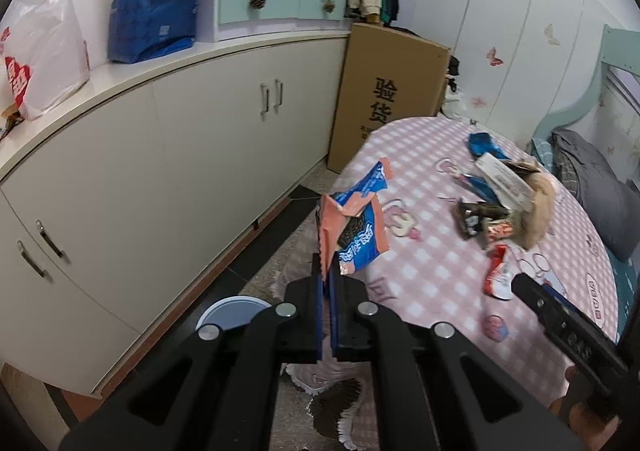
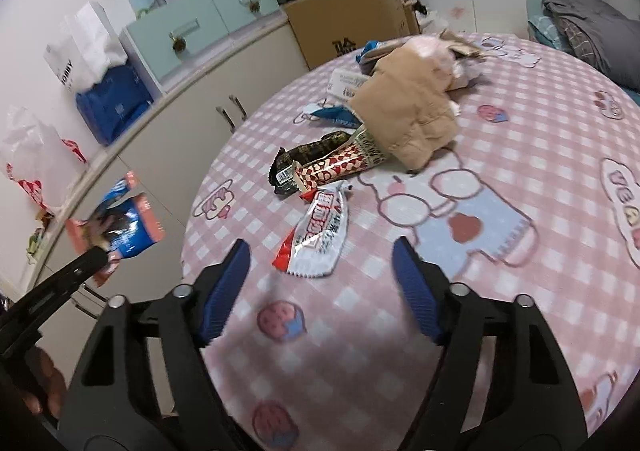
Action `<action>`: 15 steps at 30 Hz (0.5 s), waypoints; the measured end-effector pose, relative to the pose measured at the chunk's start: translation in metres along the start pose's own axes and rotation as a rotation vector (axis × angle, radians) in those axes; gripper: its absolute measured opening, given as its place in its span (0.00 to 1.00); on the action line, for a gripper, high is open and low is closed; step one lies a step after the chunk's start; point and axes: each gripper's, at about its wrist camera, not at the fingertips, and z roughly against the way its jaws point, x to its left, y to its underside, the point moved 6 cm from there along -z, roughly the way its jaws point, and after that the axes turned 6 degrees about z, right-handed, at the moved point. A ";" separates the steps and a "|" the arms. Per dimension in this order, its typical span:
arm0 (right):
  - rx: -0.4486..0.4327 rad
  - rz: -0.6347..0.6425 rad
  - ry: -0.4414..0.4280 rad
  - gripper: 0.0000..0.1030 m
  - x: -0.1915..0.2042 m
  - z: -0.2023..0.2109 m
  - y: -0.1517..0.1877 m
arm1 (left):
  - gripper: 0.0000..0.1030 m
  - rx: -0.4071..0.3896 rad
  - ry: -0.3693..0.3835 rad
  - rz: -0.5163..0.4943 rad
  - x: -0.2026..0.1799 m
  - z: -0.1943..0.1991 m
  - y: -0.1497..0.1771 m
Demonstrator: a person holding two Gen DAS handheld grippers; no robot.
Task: Collect trash
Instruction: 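Grasp the blue-orange snack packet with the left tool while the right tool grasps the white-red wrapper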
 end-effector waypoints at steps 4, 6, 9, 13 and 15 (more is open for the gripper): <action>0.038 0.032 0.042 0.60 0.005 -0.020 -0.007 | 0.03 0.007 -0.009 0.015 0.014 -0.006 -0.002; 0.048 0.056 0.071 0.54 0.008 -0.025 -0.011 | 0.03 0.010 -0.010 0.020 0.018 -0.009 -0.002; 0.067 0.107 0.118 0.47 0.011 -0.034 -0.015 | 0.03 0.015 -0.010 0.028 0.023 -0.012 -0.003; 0.071 0.152 0.152 0.32 0.014 -0.038 -0.014 | 0.03 0.023 -0.005 0.031 0.026 -0.014 -0.003; 0.057 0.162 0.143 0.30 0.014 -0.037 -0.013 | 0.03 0.030 0.005 0.035 0.028 -0.014 -0.002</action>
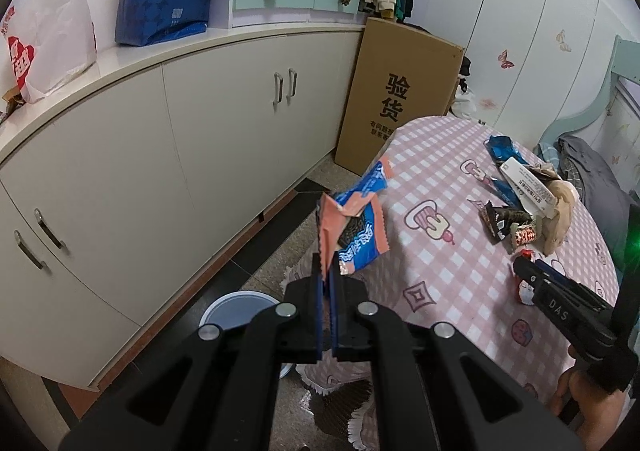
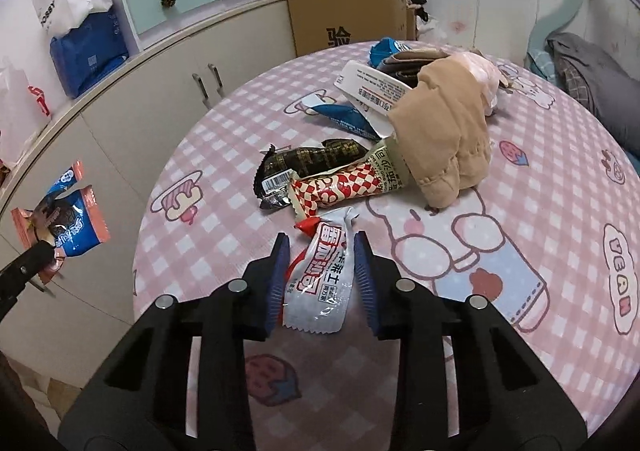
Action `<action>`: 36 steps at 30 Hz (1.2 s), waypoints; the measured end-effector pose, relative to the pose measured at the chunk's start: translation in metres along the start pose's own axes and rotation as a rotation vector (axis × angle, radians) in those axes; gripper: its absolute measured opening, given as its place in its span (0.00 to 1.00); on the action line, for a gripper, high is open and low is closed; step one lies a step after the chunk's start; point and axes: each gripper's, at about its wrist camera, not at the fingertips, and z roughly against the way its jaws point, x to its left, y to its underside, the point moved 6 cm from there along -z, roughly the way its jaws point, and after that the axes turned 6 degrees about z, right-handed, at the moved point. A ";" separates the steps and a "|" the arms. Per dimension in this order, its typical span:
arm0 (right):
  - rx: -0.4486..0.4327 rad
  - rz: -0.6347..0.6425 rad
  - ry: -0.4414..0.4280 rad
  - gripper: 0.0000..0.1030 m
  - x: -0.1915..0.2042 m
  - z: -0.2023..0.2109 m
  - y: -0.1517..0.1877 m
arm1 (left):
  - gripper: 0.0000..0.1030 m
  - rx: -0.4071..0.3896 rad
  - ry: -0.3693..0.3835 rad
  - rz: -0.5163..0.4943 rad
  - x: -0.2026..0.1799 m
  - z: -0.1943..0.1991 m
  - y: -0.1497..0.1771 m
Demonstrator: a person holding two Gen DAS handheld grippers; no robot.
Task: Collect trash
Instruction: 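Grasp the blue-orange snack packet with the left tool while the right tool grasps the white-red wrapper, then carry both wrappers over the blue bin and open both tools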
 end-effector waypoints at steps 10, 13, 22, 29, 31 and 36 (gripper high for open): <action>-0.049 -0.062 -0.142 0.23 0.008 0.024 0.009 | 0.03 0.004 -0.004 0.011 0.016 0.005 0.007; -0.074 -0.050 -0.223 0.23 0.029 0.040 0.010 | 0.03 0.012 -0.008 0.021 0.026 0.004 0.010; -0.064 0.125 -0.448 0.23 0.157 0.044 0.018 | 0.03 0.058 -0.080 0.078 0.082 -0.008 0.024; 0.075 0.169 -0.514 0.23 0.228 -0.025 0.048 | 0.03 0.189 -0.172 0.128 0.144 -0.056 0.048; 0.110 0.180 -0.505 0.23 0.238 -0.046 0.059 | 0.03 0.232 -0.189 0.133 0.155 -0.074 0.057; 0.182 0.189 -0.470 0.23 0.250 -0.088 0.080 | 0.03 0.365 -0.190 0.139 0.173 -0.128 0.079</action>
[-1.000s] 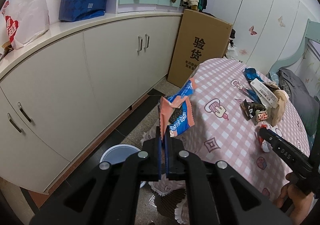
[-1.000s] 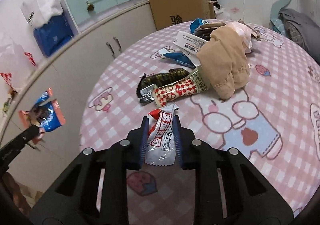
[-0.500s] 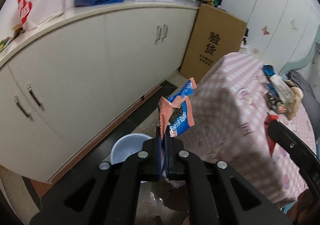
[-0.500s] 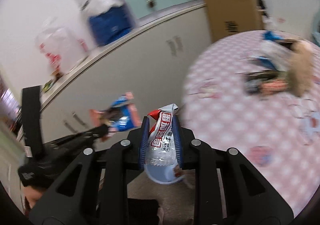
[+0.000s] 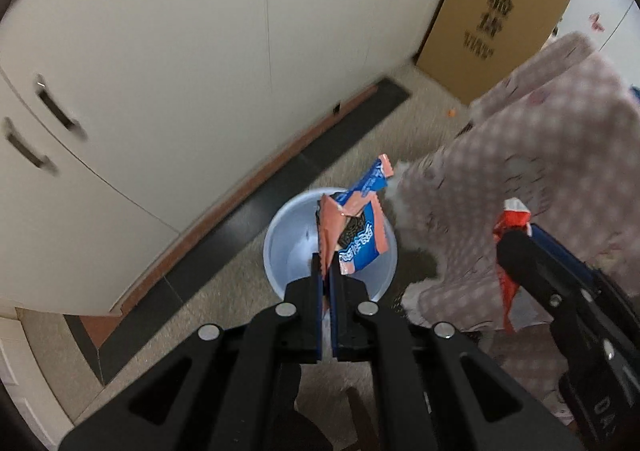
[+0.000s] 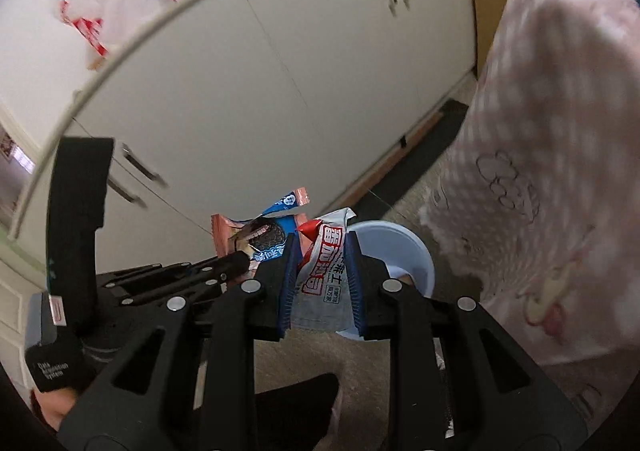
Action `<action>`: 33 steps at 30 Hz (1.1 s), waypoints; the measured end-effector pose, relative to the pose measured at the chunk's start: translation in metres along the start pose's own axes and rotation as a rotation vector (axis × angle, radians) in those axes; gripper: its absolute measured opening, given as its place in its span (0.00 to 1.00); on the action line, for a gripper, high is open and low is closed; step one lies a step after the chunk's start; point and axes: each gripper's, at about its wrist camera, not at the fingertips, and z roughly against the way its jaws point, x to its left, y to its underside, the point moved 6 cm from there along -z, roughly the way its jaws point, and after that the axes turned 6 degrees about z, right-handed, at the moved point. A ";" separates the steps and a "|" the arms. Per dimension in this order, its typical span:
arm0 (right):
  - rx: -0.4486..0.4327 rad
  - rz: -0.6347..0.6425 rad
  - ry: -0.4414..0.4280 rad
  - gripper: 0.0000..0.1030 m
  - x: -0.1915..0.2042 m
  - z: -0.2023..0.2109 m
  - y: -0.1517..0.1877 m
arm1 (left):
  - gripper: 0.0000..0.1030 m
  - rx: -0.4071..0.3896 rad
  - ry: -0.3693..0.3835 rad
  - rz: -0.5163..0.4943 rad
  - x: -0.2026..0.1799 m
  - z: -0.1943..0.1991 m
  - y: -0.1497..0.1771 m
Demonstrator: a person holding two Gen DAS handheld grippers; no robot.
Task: Collect trash
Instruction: 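Carry both wrappers over the blue bin and open both tools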
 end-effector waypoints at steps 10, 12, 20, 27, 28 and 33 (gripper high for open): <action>0.060 -0.049 0.020 0.23 -0.024 -0.043 0.012 | 0.47 0.163 0.065 0.039 -0.004 -0.077 -0.012; 0.065 -0.059 0.020 0.23 -0.030 -0.047 0.012 | 0.50 0.151 0.028 0.041 -0.001 -0.082 -0.010; 0.085 -0.077 0.008 0.23 -0.031 -0.057 0.019 | 0.58 0.120 0.009 0.051 0.008 -0.067 0.000; 0.074 -0.077 -0.009 0.23 -0.019 -0.060 0.010 | 0.62 0.051 -0.033 0.085 0.033 -0.037 -0.010; 0.070 -0.071 -0.010 0.23 -0.018 -0.060 0.007 | 0.62 0.042 -0.038 0.090 0.036 -0.033 -0.012; 0.009 -0.046 -0.011 0.47 -0.005 -0.050 -0.010 | 0.63 -0.034 -0.070 0.127 0.049 -0.003 -0.019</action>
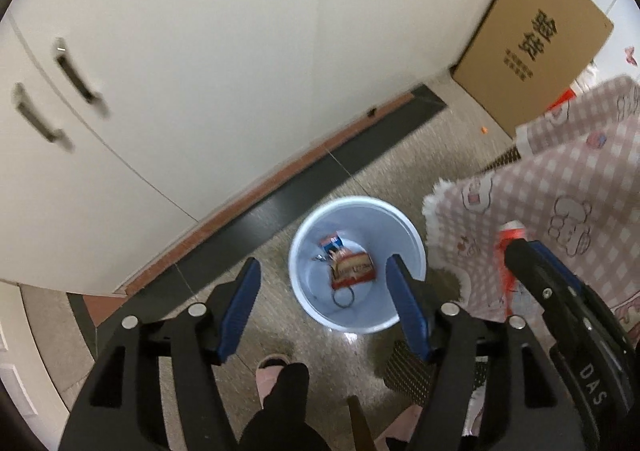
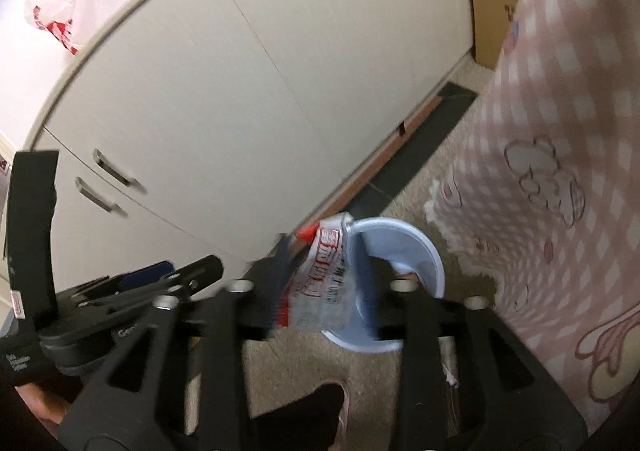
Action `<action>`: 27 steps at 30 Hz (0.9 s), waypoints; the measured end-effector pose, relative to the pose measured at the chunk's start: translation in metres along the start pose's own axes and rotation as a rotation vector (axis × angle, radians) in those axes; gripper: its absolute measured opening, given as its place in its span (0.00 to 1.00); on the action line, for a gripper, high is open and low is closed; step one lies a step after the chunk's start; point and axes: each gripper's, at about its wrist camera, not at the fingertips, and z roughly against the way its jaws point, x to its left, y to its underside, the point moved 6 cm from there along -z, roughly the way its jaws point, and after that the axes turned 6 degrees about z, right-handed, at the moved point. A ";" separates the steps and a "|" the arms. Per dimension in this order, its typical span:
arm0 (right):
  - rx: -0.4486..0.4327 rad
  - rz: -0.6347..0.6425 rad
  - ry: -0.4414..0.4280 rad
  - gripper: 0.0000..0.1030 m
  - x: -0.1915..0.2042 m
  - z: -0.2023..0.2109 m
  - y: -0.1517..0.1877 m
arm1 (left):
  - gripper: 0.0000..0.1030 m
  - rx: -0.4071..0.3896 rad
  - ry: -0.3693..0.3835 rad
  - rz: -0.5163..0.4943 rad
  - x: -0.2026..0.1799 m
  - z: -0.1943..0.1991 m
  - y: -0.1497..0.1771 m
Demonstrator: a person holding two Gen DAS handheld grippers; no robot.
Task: Collect trash
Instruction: 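Carry both wrappers over the blue bin and open both tools, then move both tools back toward the remaining trash on the table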
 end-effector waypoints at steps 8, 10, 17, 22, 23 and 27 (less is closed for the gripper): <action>-0.069 0.039 0.033 0.51 0.009 0.042 -0.013 | 0.67 -0.101 0.005 0.004 0.002 0.056 -0.002; -0.099 0.060 0.056 0.53 0.014 0.063 -0.015 | 0.67 -0.136 0.012 0.001 -0.002 0.077 -0.001; -0.231 0.090 0.109 0.58 0.024 0.151 -0.017 | 0.71 -0.283 0.066 -0.023 -0.024 0.159 0.004; -0.338 0.080 0.166 0.65 0.016 0.220 -0.010 | 0.73 -0.383 0.107 -0.082 -0.056 0.213 0.014; -0.358 0.071 0.177 0.66 0.012 0.236 -0.007 | 0.73 -0.398 0.126 -0.106 -0.067 0.224 0.018; -0.410 0.024 0.245 0.68 -0.014 0.290 0.006 | 0.73 -0.416 0.207 -0.184 -0.112 0.249 0.036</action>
